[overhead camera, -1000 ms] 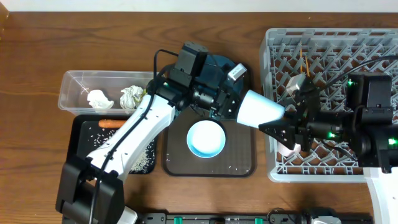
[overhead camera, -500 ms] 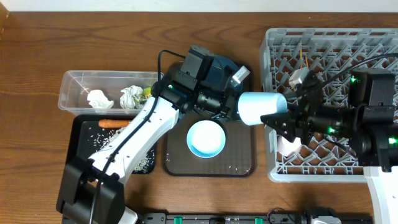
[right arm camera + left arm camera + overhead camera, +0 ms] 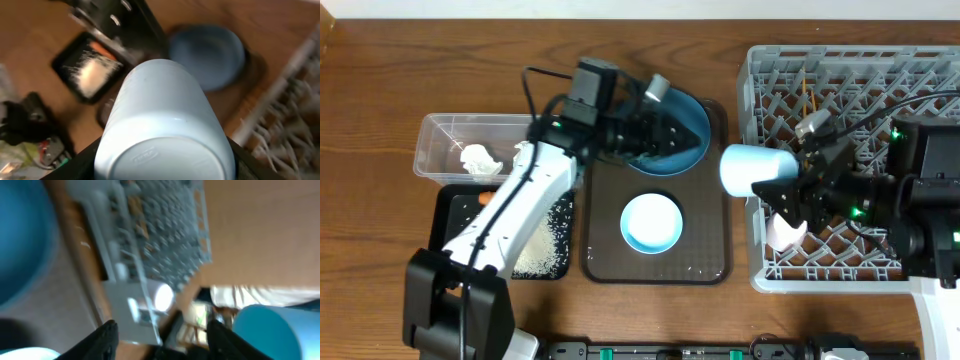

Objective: Sort waste into correct bins and load items into the dishwasher rack
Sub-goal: 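Place the light-blue cup upside down in the rack with the right gripper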

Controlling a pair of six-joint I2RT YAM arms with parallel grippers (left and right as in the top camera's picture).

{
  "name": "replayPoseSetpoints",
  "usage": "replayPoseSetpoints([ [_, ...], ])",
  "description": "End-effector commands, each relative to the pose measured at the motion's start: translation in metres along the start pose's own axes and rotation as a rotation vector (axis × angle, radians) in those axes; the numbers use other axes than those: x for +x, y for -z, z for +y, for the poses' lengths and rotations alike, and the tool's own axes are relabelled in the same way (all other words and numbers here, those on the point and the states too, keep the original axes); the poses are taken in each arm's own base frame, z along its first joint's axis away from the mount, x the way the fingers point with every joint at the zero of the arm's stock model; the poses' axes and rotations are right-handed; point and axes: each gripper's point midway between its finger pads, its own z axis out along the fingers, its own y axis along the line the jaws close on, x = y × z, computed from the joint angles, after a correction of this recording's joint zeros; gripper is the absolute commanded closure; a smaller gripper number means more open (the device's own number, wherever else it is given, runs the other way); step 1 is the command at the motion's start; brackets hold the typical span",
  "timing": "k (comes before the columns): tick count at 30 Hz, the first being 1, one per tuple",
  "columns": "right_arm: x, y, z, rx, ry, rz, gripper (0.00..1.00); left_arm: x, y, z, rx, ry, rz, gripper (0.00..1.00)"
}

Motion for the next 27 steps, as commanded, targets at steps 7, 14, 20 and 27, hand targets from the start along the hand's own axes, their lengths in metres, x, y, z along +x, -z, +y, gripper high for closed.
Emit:
replayPoseSetpoints([
  [7,0.027,0.032,-0.088,0.575,-0.271,0.096,0.78,-0.03,0.027,0.041,-0.14,0.045,-0.14,0.12],
  [14,0.033,0.022,-0.11,0.635,-0.332,0.145,0.78,-0.03,0.027,0.041,-0.14,0.045,-0.14,0.06],
  [20,0.039,-0.007,-0.132,0.622,-0.363,0.224,0.79,-0.03,0.027,0.041,-0.14,0.045,-0.14,0.05],
  [27,0.052,-0.036,-0.153,0.609,-0.398,0.311,0.8,-0.029,0.027,0.041,-0.14,0.044,-0.139,0.04],
])
